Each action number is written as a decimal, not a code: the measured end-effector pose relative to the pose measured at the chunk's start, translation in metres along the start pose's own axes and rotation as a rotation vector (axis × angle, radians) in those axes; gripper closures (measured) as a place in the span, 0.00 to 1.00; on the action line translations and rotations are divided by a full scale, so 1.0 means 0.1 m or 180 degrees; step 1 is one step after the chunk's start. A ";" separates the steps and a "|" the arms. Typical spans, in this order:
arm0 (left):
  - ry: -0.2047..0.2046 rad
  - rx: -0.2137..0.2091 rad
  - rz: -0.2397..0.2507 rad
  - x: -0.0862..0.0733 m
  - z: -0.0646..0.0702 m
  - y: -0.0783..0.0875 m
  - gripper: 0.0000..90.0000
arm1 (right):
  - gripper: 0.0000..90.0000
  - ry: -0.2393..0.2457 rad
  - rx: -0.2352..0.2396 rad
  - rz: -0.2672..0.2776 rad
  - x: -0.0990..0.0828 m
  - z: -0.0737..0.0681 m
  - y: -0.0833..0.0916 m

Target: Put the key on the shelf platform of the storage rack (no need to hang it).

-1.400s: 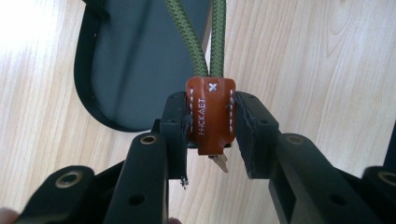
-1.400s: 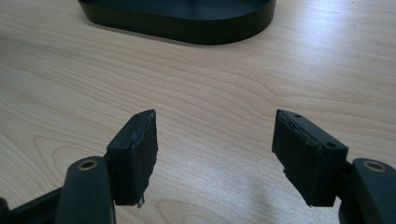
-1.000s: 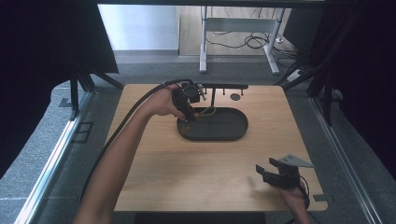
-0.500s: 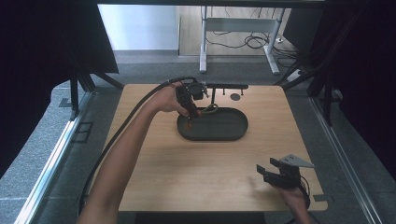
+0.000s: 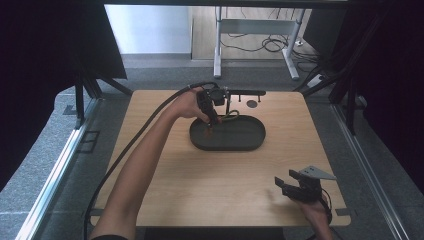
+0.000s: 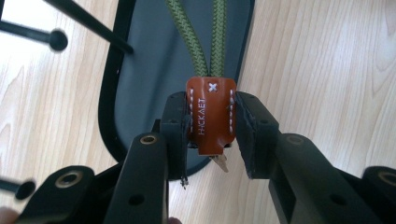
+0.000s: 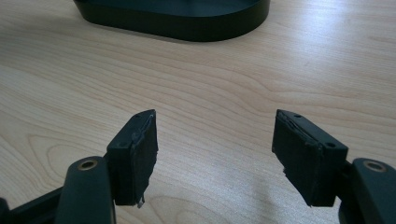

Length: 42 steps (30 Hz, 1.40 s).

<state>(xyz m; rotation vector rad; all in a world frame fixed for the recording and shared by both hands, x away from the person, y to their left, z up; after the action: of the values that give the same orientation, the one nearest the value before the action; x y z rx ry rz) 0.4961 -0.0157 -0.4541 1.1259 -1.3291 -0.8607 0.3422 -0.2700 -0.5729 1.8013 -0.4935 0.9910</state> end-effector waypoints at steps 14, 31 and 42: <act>0.0008 -0.0001 -0.0134 0.01 -0.02 -0.29 0.74 | 0.35 0.0003 -0.0010 -0.0011 -0.02 0.01 0.00; 0.0017 0.0002 -0.0226 -0.01 -0.02 -0.51 0.73 | 0.35 0.0021 -0.0015 -0.0009 -0.02 0.02 -0.01; 0.0110 0.0052 -0.0198 -0.10 -0.09 -0.51 0.70 | 0.35 0.0013 -0.0008 -0.0040 -0.04 0.01 -0.02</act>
<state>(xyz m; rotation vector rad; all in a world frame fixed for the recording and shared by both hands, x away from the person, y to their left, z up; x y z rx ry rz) 0.5103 -0.0197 -0.5050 1.1950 -1.2804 -0.8732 0.3416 -0.2700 -0.5771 1.7979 -0.4800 0.9849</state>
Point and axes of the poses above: each handheld gripper's, and its own axes: y roughly backward along the jaws, x roughly out of its top, z roughly to its right, the point moved 10 cm from there along -y, roughly forward along the jaws, and after that the axes turned 6 degrees about -y, right-handed, at the moved point
